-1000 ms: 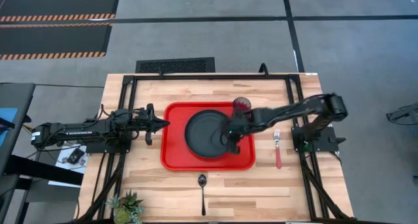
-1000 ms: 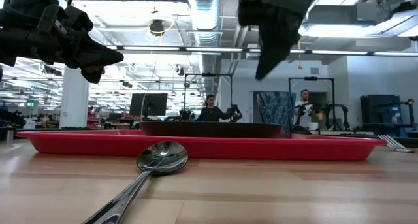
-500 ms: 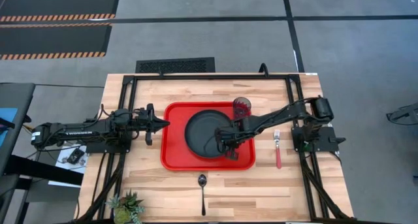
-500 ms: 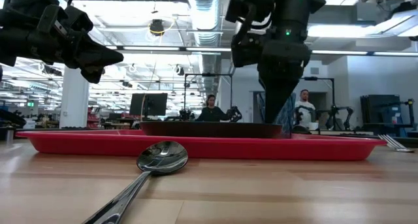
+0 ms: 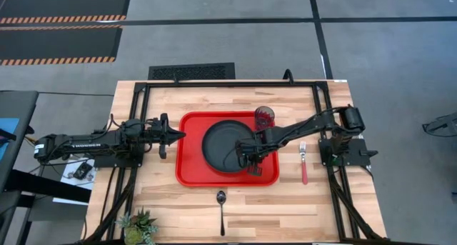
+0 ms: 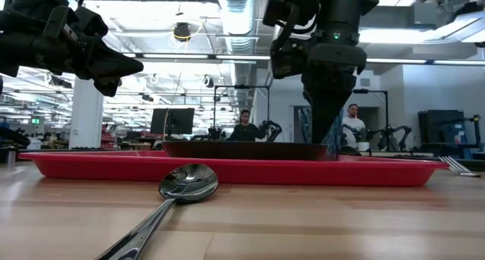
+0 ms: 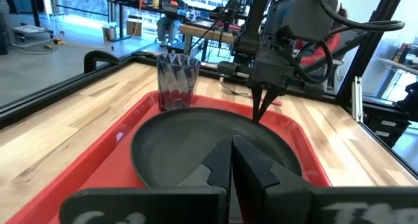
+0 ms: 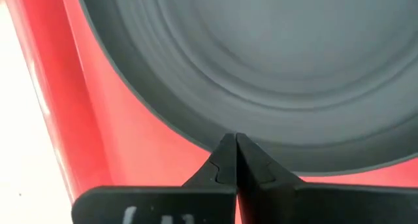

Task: Pick and place plate/cup/fork/spoon on tray
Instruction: Adjust the black plate on the red serving tray

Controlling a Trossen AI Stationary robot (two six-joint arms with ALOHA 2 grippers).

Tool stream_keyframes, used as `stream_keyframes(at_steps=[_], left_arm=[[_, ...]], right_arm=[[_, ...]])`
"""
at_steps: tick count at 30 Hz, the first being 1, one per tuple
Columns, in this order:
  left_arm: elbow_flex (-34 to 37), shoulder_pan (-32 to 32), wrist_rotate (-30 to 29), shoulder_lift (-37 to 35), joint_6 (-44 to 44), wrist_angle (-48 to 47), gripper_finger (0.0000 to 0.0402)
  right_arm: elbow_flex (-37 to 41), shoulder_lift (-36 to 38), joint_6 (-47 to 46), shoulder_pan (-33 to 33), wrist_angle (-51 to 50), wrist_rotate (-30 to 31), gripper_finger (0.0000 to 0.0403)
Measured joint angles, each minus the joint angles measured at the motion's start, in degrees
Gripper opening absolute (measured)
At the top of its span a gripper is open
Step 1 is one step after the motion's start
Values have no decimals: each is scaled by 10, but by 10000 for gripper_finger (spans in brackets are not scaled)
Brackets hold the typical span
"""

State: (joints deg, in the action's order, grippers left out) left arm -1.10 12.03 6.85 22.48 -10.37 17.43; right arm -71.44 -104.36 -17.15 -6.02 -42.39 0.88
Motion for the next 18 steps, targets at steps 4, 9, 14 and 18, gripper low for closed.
stream_keyframes(at_steps=[4, 9, 14, 18], left_arm=[[0, 0, -3, 0, 0, 0, 0], [0, 0, -4, 0, 0, 0, 0], [0, 0, -5, 0, 0, 0, 0], [0, 0, -4, 0, 0, 0, 0]], right_arm=[[0, 0, 10, 0, 19, 5, 10], [0, 0, 11, 1, 22, 4, 9], [13, 0, 11, 1, 28, -10, 9], [20, 0, 11, 0, 27, -11, 9]])
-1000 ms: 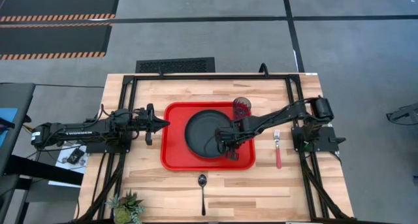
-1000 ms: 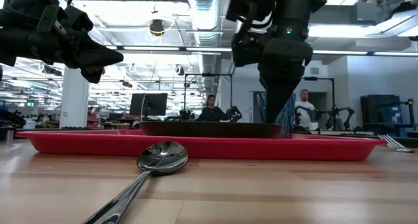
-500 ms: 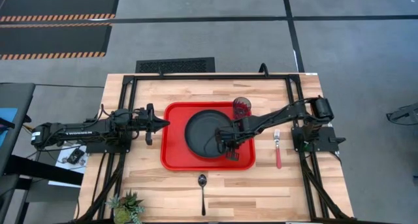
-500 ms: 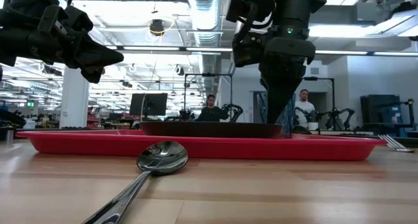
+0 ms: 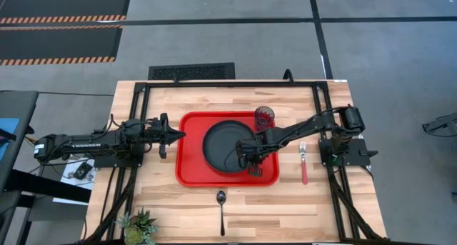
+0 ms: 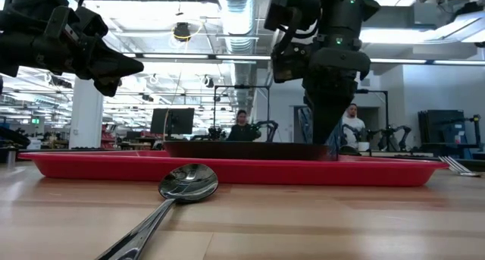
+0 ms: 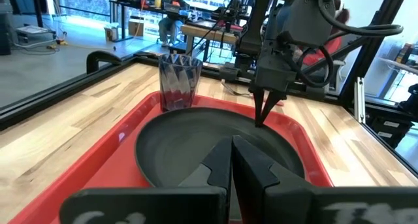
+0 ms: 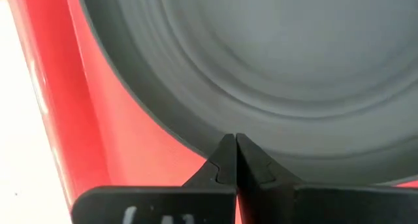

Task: Pick and place plate/cup/fork/spoon on tray
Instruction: Adjust the black plate on the red serving tray, then put the pink fork on the red serving tray to the left of the black plate

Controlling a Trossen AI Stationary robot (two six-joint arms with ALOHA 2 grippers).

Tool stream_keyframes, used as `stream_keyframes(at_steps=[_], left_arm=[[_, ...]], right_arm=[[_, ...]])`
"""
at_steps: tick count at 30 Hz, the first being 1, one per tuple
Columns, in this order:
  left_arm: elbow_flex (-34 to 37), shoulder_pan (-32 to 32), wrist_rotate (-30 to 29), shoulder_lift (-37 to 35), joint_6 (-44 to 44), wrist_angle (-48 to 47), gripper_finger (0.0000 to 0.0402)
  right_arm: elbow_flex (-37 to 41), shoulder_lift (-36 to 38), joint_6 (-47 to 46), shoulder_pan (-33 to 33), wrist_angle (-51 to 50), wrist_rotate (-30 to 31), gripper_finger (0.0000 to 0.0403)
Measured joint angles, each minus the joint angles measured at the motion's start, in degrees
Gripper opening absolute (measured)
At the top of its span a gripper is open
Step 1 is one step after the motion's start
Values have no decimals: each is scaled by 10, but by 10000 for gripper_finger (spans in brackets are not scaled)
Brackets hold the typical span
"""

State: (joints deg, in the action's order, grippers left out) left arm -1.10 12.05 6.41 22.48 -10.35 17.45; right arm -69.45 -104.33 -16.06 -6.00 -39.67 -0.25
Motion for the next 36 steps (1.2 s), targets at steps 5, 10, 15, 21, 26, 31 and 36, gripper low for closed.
stream_keyframes(at_steps=[5, 10, 15, 21, 26, 31, 36], left_arm=[[0, 0, 0, 0, 0, 0, 0], [0, 0, 0, 0, 0, 0, 0], [0, 0, 0, 0, 0, 0, 0], [0, 0, 6, 0, 0, -1, 0], [0, 0, 10, 0, -3, -4, 0], [0, 0, 10, 0, -9, -4, 0], [0, 0, 9, 0, -9, 1, 0]], right_arm=[[0, 0, 0, -1, -1, -16, 9], [-3, 0, 0, -2, -2, -4, 12], [-23, 37, 4, -24, -16, 67, 18], [1, 140, -94, -95, -69, 137, 5], [100, 221, -273, -169, -90, 152, 9], [209, 302, -481, -208, -113, 156, 18], [266, 354, -620, -171, -171, 182, 44]])
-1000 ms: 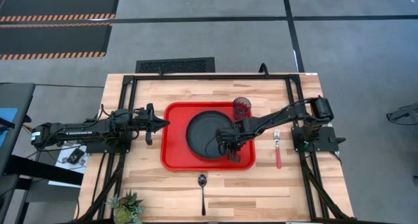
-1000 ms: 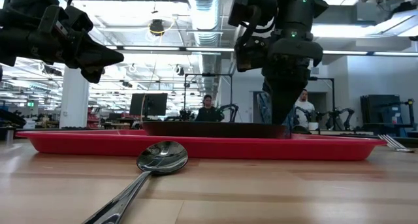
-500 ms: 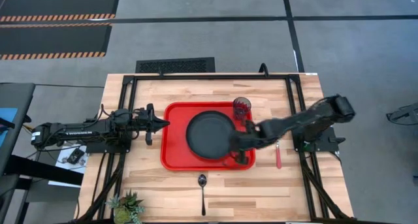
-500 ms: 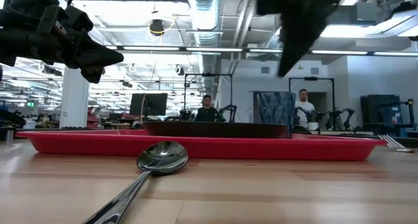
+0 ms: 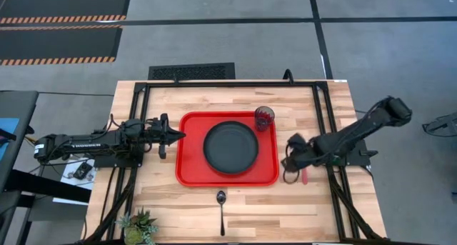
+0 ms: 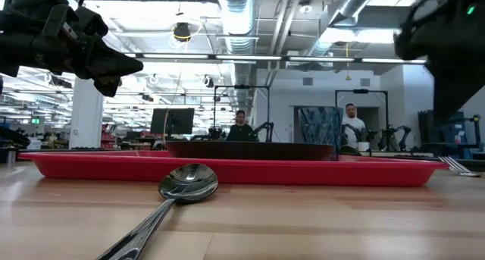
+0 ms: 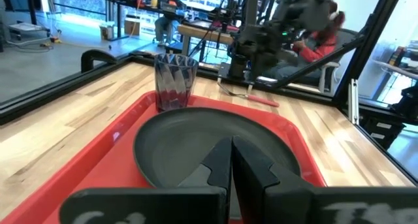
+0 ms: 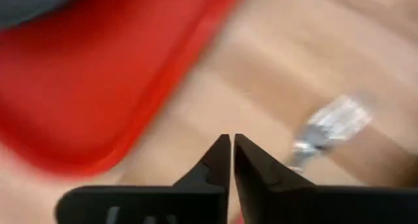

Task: Pick and place plate/cup/fork/spoon on tray
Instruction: Put the pink fork on the red serving tray to the left of the black plate

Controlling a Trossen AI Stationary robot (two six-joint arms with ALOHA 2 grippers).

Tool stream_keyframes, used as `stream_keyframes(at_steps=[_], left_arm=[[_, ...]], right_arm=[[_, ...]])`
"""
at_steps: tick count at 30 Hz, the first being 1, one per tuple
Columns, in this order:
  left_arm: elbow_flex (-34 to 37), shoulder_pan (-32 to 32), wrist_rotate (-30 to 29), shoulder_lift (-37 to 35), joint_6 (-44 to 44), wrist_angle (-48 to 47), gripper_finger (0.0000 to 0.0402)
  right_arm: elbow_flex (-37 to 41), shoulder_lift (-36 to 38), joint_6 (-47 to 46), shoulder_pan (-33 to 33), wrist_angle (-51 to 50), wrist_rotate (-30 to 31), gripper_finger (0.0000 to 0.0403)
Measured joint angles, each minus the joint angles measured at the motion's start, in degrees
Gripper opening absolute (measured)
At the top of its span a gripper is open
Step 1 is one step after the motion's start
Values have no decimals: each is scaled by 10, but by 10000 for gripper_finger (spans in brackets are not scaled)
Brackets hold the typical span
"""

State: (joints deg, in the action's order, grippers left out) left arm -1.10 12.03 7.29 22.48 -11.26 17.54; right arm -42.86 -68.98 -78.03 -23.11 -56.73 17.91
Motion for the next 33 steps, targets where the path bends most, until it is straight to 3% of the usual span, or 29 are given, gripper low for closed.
stream_keyframes(at_steps=[10, 17, 25, 33], left_arm=[[0, 0, -3, 0, 7, 0, 0], [0, 0, -4, 0, 7, 0, 0], [0, 0, -4, 0, 11, -1, 0], [0, 0, -1, 0, 10, -2, 0]], right_arm=[[55, -26, -116, 136, -50, -24, 161], [85, -46, -95, 209, -38, -38, 233], [86, -46, -1, 266, 3, -48, 230], [93, -46, 5, 301, 17, -70, 215]])
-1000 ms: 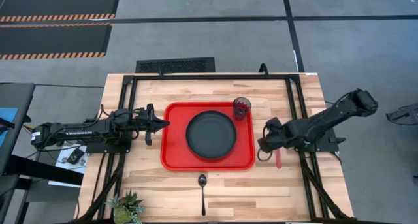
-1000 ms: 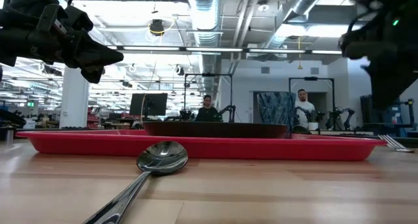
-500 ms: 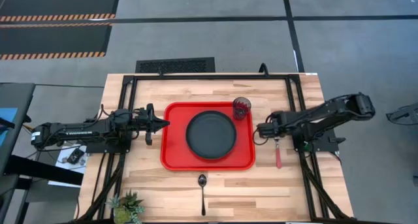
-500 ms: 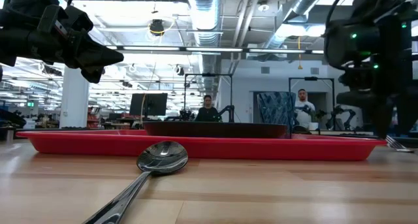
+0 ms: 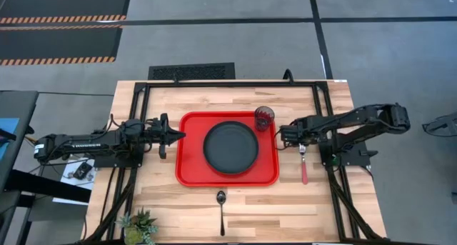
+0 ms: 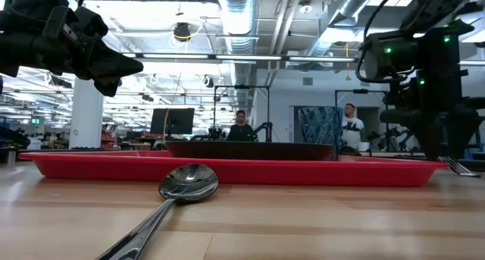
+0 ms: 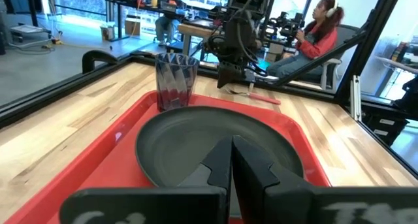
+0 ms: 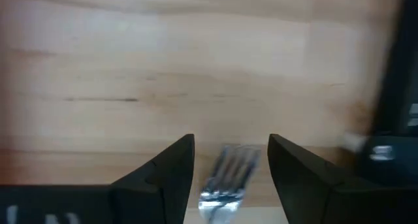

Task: Pick and place plate/cup/fork/spoon on tray
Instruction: Put the pink fork on the red serving tray to the left of the black plate

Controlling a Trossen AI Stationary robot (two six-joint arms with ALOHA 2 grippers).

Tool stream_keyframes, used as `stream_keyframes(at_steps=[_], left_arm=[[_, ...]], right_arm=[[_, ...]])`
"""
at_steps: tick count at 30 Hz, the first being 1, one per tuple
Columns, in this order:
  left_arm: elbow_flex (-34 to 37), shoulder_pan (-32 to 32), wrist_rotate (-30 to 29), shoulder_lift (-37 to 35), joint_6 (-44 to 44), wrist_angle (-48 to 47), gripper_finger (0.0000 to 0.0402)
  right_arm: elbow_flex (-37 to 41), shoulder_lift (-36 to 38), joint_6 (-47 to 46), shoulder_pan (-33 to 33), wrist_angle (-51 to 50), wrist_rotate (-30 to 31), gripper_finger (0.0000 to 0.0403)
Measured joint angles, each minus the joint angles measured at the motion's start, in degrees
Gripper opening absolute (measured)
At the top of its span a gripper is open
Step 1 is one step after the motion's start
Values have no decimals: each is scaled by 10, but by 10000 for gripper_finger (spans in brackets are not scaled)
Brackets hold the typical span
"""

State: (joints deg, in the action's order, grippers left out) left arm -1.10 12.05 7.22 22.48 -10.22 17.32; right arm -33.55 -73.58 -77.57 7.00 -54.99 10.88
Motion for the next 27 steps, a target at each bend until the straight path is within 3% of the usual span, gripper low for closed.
stream_keyframes(at_steps=[3, 9, 19, 27], left_arm=[[0, 0, 0, 0, 0, 0, 0], [0, 0, 0, 0, 0, 0, 0], [0, 0, 0, 0, 1, 1, 0], [0, 0, -1, 0, 1, 2, 0]], right_arm=[[31, 0, 1, -1, 47, -29, 211], [59, 3, -13, -9, 85, -27, 190], [52, 3, 31, -19, 85, -28, 93], [53, 9, 40, -26, 87, -11, 99]])
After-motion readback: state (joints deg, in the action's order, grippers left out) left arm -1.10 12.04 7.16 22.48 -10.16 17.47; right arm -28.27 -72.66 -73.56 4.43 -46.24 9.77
